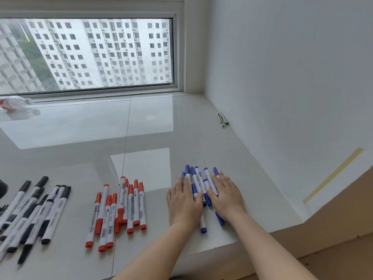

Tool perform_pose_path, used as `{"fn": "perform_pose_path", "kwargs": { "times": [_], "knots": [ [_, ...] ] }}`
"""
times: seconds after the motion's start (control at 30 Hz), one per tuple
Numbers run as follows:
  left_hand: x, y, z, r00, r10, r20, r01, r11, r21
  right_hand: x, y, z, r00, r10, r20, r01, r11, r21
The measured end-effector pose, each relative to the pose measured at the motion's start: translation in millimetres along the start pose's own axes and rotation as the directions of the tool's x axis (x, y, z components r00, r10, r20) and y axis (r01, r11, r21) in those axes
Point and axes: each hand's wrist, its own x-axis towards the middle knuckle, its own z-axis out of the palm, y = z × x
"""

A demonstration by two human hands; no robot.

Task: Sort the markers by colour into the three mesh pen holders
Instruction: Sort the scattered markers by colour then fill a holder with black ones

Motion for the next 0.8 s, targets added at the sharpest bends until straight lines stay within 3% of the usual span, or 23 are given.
{"fn": "perform_pose_path", "kwargs": {
  "times": [0.37,0.57,0.67,0.8],
  "knots": [
    [0,-2,-1,0.998,0.020,-0.051,-0.024,0.996,-0.081,3,-10,-4,0.998,0.032,-0.061,-0.032,0.999,0.001],
    [-5,0,-9,0.998,0.012,-0.064,-0.028,0.965,-0.259,11,-24,-15,0.975,0.199,-0.101,-0.172,0.959,0.227],
    [-14,0,-21,0.993,0.090,-0.073,-0.111,0.924,-0.365,16,-43,-26,0.963,0.181,-0.199,-0.120,0.951,0.285],
    [-23,-9,-58,0.973,0.094,-0.209,-0.183,0.867,-0.463,18,-89,-32,0.961,0.156,-0.229,-0.033,0.886,0.463]
  ]
}}
